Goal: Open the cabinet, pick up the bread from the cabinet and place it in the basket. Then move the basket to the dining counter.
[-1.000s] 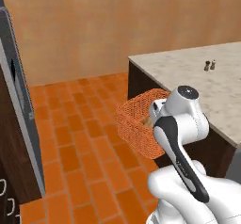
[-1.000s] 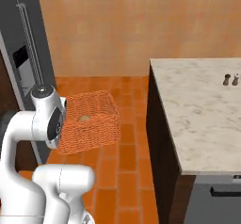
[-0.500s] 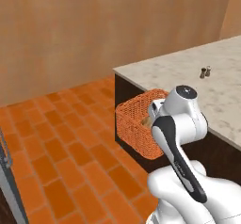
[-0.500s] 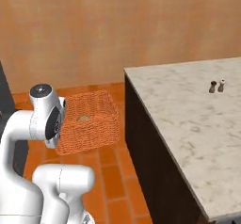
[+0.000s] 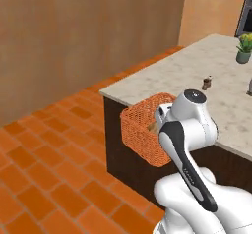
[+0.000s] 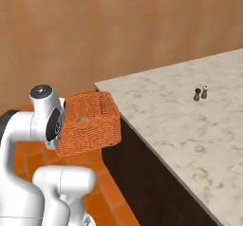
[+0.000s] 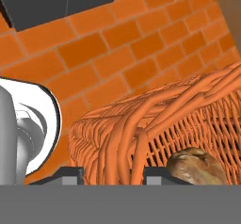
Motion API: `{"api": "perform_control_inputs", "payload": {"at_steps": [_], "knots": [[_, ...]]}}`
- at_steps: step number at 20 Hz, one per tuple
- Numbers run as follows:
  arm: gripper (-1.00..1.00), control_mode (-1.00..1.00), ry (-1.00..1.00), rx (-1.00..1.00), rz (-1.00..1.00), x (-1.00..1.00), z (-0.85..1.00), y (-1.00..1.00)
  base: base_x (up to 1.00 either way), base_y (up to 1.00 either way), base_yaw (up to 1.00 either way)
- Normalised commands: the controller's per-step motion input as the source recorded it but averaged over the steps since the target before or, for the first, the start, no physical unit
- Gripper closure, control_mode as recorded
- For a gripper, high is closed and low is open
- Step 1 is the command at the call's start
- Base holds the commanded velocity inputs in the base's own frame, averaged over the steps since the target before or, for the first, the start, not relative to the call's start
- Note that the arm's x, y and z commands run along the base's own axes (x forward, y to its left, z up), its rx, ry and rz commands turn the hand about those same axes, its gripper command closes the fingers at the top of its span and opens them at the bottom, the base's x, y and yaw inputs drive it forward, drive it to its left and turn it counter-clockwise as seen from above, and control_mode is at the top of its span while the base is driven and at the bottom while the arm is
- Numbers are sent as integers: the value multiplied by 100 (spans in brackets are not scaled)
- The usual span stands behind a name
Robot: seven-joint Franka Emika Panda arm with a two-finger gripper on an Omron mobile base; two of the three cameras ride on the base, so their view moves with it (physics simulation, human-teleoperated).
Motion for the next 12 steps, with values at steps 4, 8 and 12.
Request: {"api": "perform_control_inputs", "payload": {"at_steps": [4,8,12], "knots": [[100,100,0,0,0,0,0,0,100,39,-50],[100,100,0,0,0,0,0,0,100,50,-57],[100,100,0,0,0,0,0,0,100,52,-55]]}}
